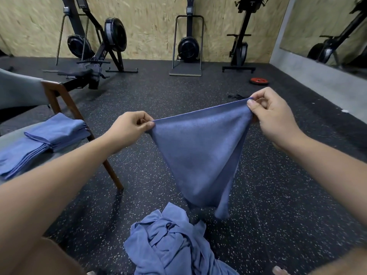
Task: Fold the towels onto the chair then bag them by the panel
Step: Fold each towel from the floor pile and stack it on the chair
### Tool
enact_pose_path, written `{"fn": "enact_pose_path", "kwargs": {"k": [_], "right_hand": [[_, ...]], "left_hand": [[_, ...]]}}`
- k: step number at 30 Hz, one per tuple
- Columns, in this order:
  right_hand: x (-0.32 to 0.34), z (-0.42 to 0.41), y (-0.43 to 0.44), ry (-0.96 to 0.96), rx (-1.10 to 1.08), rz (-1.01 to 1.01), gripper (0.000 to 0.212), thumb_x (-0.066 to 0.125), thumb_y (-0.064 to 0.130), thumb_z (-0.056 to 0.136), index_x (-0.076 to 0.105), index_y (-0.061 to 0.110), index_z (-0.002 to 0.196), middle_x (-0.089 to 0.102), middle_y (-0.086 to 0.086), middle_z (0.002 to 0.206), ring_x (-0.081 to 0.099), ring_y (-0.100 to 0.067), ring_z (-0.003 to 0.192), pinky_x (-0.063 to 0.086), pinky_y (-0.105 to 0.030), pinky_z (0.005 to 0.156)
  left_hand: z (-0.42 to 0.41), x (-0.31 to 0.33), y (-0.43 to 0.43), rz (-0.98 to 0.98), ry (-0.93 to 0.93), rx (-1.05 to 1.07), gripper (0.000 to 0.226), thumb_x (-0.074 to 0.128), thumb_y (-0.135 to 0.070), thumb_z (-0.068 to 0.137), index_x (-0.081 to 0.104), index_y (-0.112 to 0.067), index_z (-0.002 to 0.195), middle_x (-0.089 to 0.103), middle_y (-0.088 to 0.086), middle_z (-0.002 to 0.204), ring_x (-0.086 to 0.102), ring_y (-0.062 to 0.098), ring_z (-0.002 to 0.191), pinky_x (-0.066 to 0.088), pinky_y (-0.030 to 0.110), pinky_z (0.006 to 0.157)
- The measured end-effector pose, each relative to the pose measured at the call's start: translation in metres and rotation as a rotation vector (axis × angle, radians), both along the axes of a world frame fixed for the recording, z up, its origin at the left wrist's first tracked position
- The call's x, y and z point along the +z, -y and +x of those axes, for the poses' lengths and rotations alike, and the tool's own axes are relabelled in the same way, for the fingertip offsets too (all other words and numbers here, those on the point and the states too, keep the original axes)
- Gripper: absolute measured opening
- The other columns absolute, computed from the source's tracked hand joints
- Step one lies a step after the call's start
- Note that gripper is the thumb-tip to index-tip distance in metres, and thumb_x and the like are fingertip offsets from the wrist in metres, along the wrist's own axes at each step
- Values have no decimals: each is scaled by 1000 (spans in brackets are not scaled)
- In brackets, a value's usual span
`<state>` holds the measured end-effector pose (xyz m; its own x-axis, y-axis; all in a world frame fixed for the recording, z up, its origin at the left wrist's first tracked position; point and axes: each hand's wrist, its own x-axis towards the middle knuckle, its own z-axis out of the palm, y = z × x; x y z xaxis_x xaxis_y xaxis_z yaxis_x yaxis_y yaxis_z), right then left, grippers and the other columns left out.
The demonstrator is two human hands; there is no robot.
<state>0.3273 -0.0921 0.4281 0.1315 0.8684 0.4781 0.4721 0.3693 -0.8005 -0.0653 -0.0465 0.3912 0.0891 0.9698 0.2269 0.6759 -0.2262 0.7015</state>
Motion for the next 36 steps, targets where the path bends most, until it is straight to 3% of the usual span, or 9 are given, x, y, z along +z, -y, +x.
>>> {"fn": "enact_pose_path", "kwargs": {"k": [3,6,13,19,22,26,30,36], "right_hand": [[-2,0,-2,-20,-20,-4,6,60,23,108,62,20,104,66,8,77,56,-7,70,49,-24,65],[-2,-4,0,-29,-33,5,6,62,24,106,63,20,102,67,-2,79,58,-11,72,50,-34,67],[0,-38,16,-64,94,-33,11,69,30,98,67,20,93,68,-24,79,57,-22,70,57,-61,72],[-3,-64,32,9,163,-65,12,72,32,95,68,22,88,68,-19,76,55,-23,64,54,-59,69],[-6,-73,38,22,203,-91,12,74,29,94,68,21,87,71,-16,75,62,-33,62,56,-58,67],[-6,-80,45,-22,247,-132,12,75,15,98,68,9,90,75,-16,78,68,-34,66,60,-46,60],[-7,-84,48,-6,216,-133,14,77,16,97,68,9,88,76,-11,77,74,-42,70,62,-59,61],[-6,-87,51,8,203,-127,11,75,14,96,69,13,88,76,-5,78,76,-31,71,64,-56,63]], "left_hand": [[11,1,4,-10,171,-8,13,72,-25,103,76,-18,93,76,-6,79,63,4,68,47,22,63],[30,11,14,-30,341,-35,18,72,-27,103,75,-15,89,71,-1,76,62,8,69,46,20,62],[75,32,46,-125,450,-146,21,76,-31,100,72,-16,86,66,-1,70,56,9,64,41,24,62],[89,37,57,-206,499,-179,14,77,-29,99,76,-17,91,69,-6,71,60,5,65,41,25,66],[93,37,62,-257,512,-238,11,73,-23,101,80,-16,95,71,1,79,60,10,74,40,28,70],[98,39,67,-284,510,-293,14,71,-19,102,82,-10,103,73,4,84,61,12,79,40,30,72],[101,37,69,-237,476,-277,10,78,-21,98,83,-13,99,75,2,82,64,9,76,43,29,72],[105,36,71,-171,519,-245,14,80,-16,96,81,-3,101,74,4,77,64,8,69,45,20,62]]}}
